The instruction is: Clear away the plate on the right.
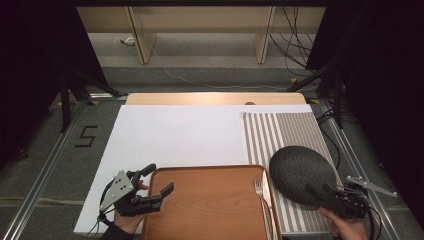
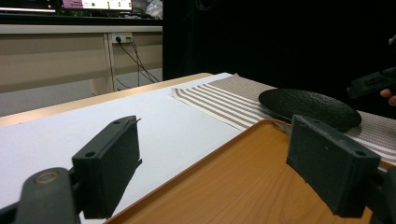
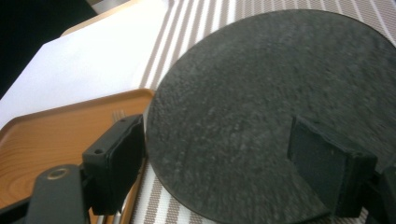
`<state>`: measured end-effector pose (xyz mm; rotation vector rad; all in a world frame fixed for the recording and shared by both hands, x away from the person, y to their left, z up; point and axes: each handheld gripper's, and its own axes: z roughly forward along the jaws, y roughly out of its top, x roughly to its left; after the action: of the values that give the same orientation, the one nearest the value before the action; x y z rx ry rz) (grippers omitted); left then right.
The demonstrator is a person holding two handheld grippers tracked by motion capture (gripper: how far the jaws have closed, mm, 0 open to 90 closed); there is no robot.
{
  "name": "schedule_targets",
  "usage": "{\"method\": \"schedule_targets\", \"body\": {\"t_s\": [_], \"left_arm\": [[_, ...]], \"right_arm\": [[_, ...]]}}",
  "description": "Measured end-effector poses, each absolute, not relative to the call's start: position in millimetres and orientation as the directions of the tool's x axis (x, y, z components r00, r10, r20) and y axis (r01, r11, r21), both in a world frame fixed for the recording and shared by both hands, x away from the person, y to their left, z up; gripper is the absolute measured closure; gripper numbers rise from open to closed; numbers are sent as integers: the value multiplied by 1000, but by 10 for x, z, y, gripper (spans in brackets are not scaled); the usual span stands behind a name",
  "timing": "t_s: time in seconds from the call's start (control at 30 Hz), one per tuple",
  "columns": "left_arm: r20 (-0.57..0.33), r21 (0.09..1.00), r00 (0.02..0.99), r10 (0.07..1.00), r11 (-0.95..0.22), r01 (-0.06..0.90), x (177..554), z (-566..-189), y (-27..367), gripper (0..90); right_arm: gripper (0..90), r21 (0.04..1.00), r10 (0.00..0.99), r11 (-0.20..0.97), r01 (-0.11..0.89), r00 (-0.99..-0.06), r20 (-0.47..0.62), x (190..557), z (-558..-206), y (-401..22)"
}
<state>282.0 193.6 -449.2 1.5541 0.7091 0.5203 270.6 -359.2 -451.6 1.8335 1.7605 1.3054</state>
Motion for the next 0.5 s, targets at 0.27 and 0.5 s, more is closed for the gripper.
{"method": "schedule_targets", "body": {"t_s": [0.27,0.5], "left_arm": [[-80,991,703,707,-22,135,2824,-4493,1936,167],[-81,991,702,707,-19,133,2825,-4493,1936,169]], "right_arm": [[212,698,893,-283,658,-84,442,2639,-4560,-3722],[213,662,871,-351,662,-30,491,2604,-4596,-3853]]}}
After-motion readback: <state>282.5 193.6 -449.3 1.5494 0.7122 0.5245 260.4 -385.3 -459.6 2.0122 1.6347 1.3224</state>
